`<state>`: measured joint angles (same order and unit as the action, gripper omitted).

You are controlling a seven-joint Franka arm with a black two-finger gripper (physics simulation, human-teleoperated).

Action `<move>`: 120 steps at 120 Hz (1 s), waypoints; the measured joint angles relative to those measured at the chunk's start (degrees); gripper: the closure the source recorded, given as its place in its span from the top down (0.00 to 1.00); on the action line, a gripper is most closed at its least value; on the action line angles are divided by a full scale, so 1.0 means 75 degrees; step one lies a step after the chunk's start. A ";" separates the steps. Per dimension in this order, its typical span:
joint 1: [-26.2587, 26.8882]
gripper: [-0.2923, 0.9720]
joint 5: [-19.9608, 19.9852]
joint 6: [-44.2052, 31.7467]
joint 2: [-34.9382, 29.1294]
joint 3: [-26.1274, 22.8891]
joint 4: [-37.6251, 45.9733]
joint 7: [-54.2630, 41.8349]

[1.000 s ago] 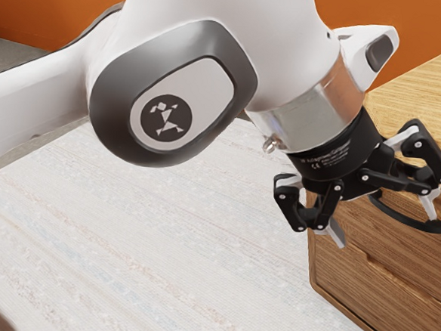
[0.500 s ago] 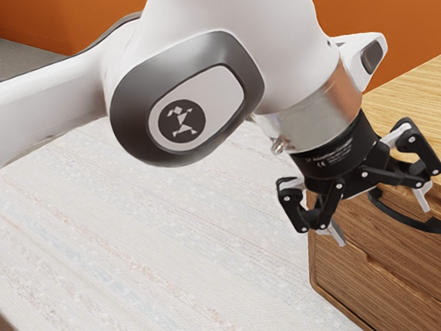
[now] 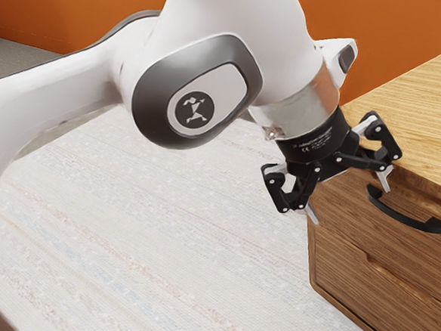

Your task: Pull the drawer handle with one arm to open the drawer

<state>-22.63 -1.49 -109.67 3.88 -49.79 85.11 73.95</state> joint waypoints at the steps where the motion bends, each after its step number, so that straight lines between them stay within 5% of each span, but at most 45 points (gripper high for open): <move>1: -0.0001 0.77 -0.0004 0.0014 -0.0003 0.0004 0.0001 0.0007; 68: 0.0112 0.77 0.0372 0.0241 -0.0995 -0.0091 0.0367 0.0299; 120: 0.0215 0.77 0.0426 -0.0460 -0.0438 -0.0147 0.0367 0.0338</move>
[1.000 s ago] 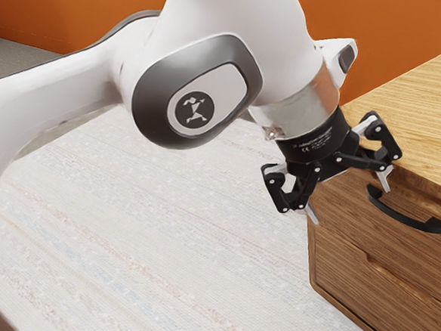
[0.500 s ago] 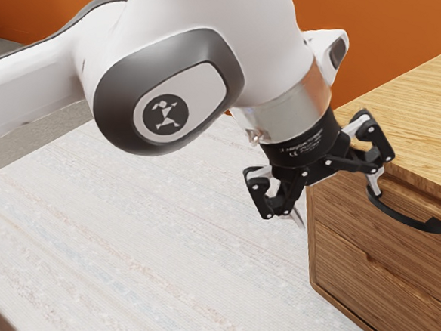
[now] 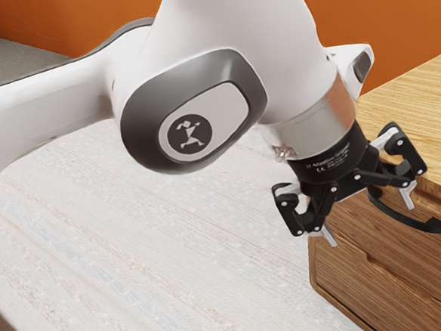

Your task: Pull the drawer handle with one arm to open the drawer

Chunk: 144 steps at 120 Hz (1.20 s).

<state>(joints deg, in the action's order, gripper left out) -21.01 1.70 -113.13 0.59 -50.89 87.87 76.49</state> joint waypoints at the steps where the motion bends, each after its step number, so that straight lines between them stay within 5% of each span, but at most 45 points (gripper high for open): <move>1: -0.0005 0.77 -0.0003 -0.0011 0.0013 0.0000 0.0001 -0.0001; 92: 0.0013 0.77 -0.0451 -0.0399 0.0039 -0.0040 0.0609 -0.0033; 144: 0.0121 0.77 -0.0434 0.0444 -0.1685 0.0677 0.1364 -0.0029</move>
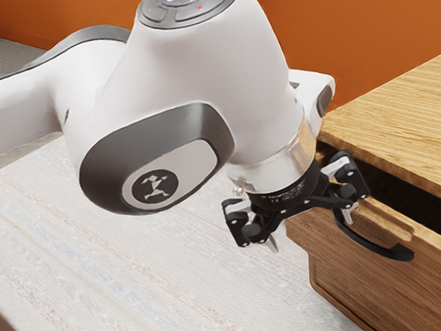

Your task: Pull the drawer handle with one arm to open the drawer

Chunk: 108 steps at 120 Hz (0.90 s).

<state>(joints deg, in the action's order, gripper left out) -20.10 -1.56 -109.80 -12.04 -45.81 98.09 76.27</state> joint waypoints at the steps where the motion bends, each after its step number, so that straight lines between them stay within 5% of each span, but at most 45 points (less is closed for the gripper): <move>1: -0.0001 0.77 0.0004 0.0012 -0.0008 0.0002 0.0007 0.0000; 50: 0.0258 0.76 0.0466 0.0095 -0.0472 0.0310 0.0738 0.0024; 73: 0.3019 0.76 0.0397 0.0123 -0.1893 0.3194 0.2174 0.0021; 86: 0.3640 0.76 0.0443 0.0151 -0.2375 0.3830 0.2136 0.0017; 100: 0.4268 0.77 0.0414 0.0402 -0.2601 0.4433 0.1681 0.0010; 108: 0.5497 0.77 0.0256 0.1320 -0.1556 0.6014 -0.0285 -0.0233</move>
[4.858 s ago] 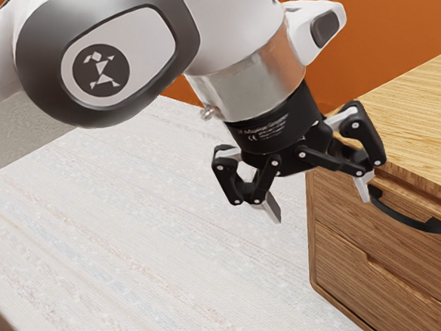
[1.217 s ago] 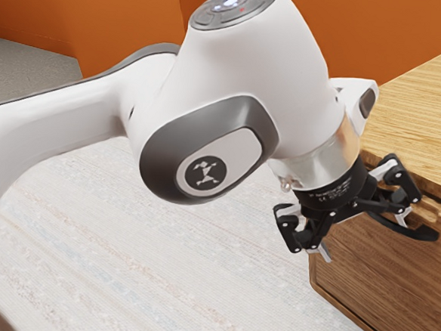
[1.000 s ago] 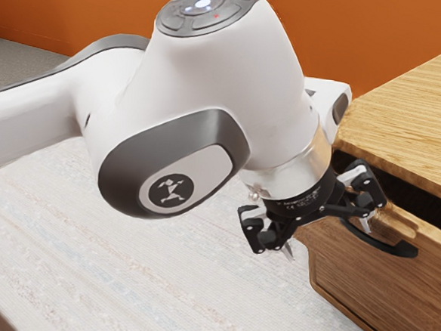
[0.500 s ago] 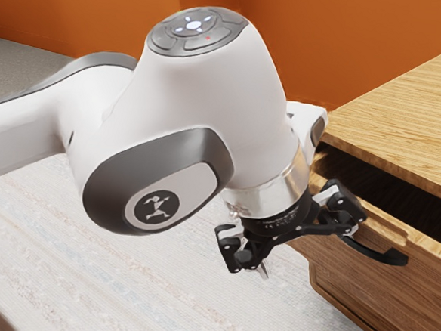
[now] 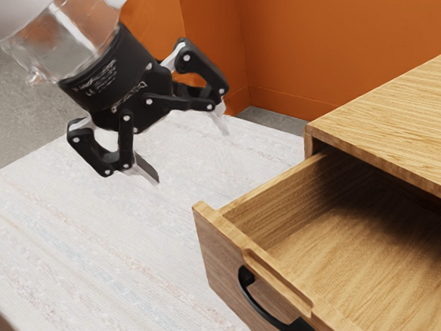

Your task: Pull the drawer handle with one arm to open the drawer

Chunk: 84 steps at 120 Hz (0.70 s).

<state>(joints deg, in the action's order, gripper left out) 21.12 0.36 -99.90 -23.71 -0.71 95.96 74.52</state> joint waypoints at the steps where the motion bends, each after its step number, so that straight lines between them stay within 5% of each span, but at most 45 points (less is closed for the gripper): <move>1: 0.0114 0.77 -0.0021 0.0152 0.0162 0.0168 -0.0287 -0.0059; 11: 0.0646 0.77 -0.0406 0.1217 0.0960 0.0988 -0.1715 -0.1070; 34: 0.0788 0.77 -0.1050 0.2610 0.1362 0.1234 -0.2085 -0.3501; 84: 0.0787 0.77 -0.1197 0.3069 0.1872 0.1638 -0.2506 -0.6701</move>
<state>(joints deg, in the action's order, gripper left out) 27.02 -8.62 -76.88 -9.67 11.58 77.16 24.26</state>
